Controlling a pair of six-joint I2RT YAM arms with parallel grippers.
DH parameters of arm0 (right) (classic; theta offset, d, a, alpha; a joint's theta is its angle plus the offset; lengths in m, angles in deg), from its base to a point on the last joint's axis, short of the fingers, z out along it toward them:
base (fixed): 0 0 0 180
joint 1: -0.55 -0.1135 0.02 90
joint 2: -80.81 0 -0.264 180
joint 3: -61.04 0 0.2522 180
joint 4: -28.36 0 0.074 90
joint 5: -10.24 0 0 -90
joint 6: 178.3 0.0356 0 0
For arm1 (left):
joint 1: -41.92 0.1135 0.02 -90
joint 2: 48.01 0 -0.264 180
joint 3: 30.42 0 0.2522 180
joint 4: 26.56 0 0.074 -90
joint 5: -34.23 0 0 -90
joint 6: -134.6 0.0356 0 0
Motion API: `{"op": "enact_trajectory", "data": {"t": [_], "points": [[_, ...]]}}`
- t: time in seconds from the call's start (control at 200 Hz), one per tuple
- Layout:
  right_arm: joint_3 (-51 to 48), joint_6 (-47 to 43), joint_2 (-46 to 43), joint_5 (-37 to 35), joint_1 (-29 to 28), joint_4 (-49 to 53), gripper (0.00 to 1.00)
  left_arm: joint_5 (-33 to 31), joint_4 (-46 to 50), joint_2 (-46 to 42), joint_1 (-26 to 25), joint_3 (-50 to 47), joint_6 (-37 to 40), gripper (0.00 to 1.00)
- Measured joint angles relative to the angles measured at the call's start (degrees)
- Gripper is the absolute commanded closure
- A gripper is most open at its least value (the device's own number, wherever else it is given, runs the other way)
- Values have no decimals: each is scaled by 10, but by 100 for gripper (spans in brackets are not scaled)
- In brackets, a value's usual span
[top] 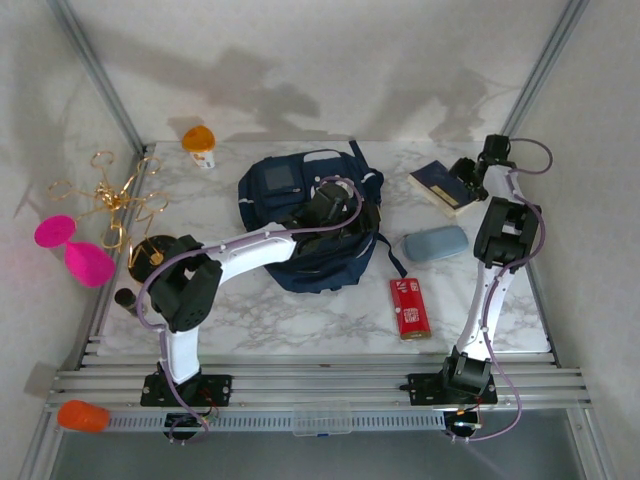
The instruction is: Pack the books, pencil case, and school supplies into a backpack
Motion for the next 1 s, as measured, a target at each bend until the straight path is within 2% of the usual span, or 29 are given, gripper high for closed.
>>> {"op": "enact_trajectory", "data": {"t": [0.21,0.39,0.471,0.541,0.661,0.771,1.001], "points": [[-104,-9,-57,1,-21,-38,18,0,1,21,0,0,-4,33],[-240,-2,-146,8,-78,-49,15,-2,0,23,0,0,-4,33],[-271,9,-175,19,-100,-29,13,-2,0,23,0,0,-4,33],[-271,19,-180,31,-100,-25,12,-2,0,23,0,1,-4,33],[-269,28,-179,36,-67,-29,12,-2,0,27,0,13,-3,33],[-229,26,-153,51,-42,-28,11,-2,0,29,0,27,-1,33],[-148,22,-93,46,-45,-19,10,-4,-1,38,2,39,9,33]]}}
